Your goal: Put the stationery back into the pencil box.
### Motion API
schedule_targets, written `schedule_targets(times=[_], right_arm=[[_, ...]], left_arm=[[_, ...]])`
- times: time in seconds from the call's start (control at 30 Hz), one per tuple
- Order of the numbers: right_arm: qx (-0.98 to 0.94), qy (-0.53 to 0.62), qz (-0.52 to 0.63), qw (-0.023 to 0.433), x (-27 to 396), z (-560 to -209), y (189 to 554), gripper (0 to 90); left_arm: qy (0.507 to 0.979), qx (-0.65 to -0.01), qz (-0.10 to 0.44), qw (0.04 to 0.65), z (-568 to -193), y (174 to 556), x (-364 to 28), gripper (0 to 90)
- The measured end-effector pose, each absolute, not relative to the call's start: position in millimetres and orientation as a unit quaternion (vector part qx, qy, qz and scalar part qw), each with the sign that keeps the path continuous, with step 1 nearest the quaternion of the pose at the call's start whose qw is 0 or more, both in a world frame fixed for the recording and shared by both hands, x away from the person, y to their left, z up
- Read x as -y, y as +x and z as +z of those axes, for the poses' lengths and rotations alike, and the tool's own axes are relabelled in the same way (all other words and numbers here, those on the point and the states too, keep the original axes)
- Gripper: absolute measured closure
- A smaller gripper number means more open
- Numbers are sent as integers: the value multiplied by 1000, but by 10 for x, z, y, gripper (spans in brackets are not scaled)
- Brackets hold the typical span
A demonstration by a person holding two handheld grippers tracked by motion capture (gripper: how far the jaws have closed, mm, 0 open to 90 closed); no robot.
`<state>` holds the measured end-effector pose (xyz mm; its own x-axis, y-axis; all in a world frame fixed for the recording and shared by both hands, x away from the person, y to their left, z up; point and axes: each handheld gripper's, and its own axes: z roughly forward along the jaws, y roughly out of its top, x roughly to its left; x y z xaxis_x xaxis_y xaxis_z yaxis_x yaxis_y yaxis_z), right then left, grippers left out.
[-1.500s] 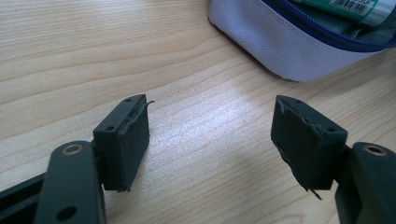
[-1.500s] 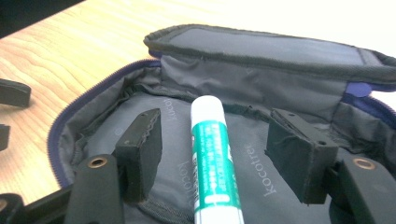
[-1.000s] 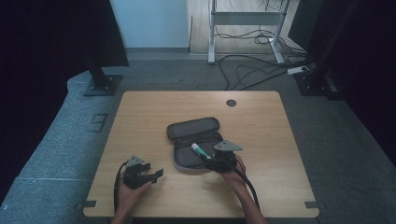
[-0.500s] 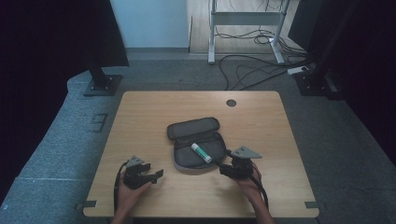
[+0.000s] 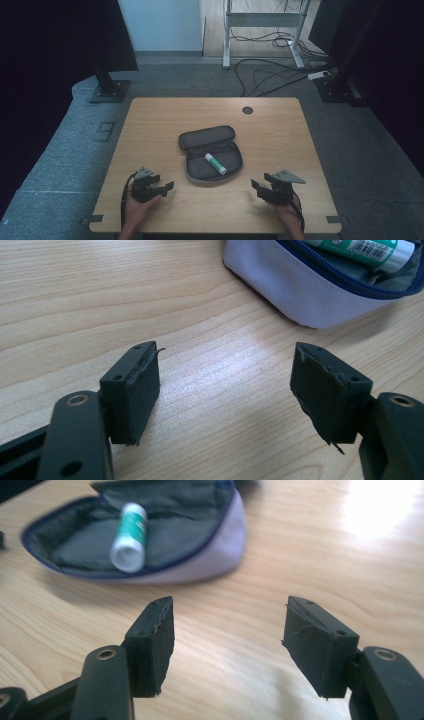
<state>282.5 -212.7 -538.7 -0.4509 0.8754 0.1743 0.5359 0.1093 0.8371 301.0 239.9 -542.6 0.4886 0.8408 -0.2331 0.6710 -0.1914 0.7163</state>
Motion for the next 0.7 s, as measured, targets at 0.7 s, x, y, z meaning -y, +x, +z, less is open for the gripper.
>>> schedule_targets(times=[0.7], right_arm=[[-724, 509, 416, 209, 2283, -5521, 2851, 350]], left_arm=[[768, -492, 102, 397, -5447, 3017, -2389, 286]])
